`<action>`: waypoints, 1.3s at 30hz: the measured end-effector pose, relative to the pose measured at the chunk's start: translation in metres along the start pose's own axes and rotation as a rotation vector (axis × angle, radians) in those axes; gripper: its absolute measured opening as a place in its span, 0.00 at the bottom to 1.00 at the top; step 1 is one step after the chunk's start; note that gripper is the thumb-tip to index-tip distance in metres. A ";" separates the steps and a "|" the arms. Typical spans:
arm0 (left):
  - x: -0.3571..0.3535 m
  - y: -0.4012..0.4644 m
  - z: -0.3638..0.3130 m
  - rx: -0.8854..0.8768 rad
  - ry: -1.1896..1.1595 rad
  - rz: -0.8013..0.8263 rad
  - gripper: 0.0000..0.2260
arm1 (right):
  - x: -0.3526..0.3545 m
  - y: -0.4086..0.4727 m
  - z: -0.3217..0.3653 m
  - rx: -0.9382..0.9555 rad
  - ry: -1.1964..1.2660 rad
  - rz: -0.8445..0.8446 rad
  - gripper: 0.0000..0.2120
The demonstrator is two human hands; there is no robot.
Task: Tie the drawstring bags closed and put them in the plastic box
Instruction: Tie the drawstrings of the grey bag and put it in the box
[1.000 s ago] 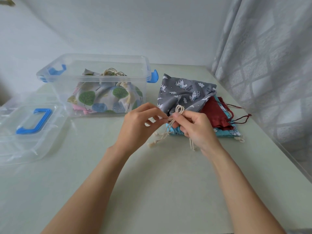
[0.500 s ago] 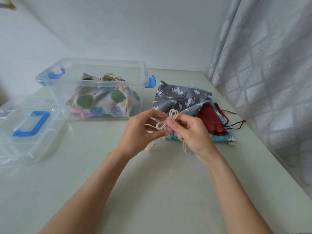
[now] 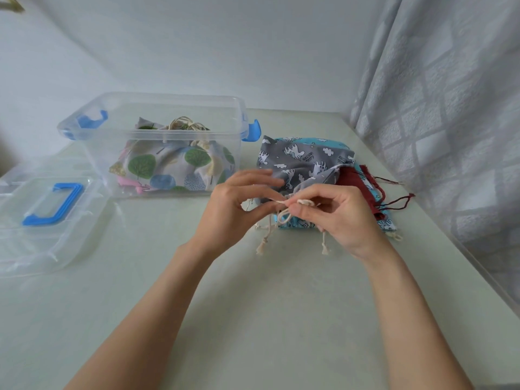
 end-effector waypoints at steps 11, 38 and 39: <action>-0.019 -0.006 0.013 0.277 -0.150 0.196 0.06 | -0.007 0.001 -0.003 0.277 -0.999 -0.148 0.04; -0.003 -0.014 0.017 0.374 -0.548 0.289 0.08 | -0.018 -0.006 -0.003 0.503 -0.710 -0.068 0.01; -0.003 -0.013 0.018 0.373 -0.514 0.291 0.08 | -0.017 -0.005 -0.004 0.490 -0.691 -0.046 0.02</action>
Point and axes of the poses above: each hand's wrist, its own y-axis towards the middle knuckle, its own x-axis out of the back of the hand, z = x × y, the point moved 5 cm from there along y, towards the middle knuckle, and after that the axes turned 8 degrees about z, right-handed, at the moved point
